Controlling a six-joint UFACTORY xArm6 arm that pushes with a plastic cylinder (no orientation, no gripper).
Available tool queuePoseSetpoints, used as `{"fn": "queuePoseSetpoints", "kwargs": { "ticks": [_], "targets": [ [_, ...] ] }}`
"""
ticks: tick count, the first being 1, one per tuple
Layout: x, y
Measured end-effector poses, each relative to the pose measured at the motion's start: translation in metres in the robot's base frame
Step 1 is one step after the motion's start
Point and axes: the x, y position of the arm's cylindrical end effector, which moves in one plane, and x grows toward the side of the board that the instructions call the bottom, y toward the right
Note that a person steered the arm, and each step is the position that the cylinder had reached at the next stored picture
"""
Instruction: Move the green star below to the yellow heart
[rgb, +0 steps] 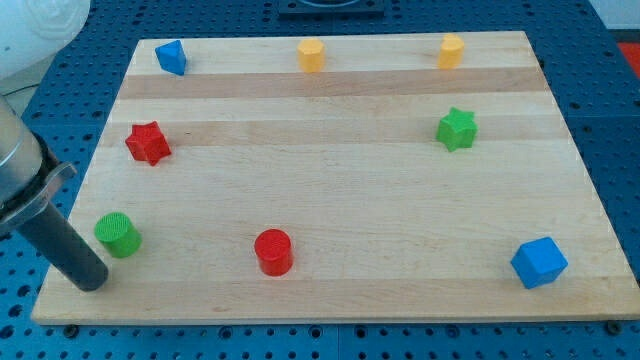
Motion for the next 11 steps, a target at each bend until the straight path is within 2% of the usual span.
{"fn": "queuePoseSetpoints", "kwargs": {
  "ticks": [1, 2, 3, 4, 5, 6, 7, 9, 11],
  "targets": [
    [-0.001, 0.04],
    [0.009, 0.12],
    [0.031, 0.168],
    [0.031, 0.226],
    [0.023, 0.343],
    [-0.002, 0.397],
    [-0.038, 0.376],
    [-0.142, 0.376],
    [-0.192, 0.399]
  ]
}}
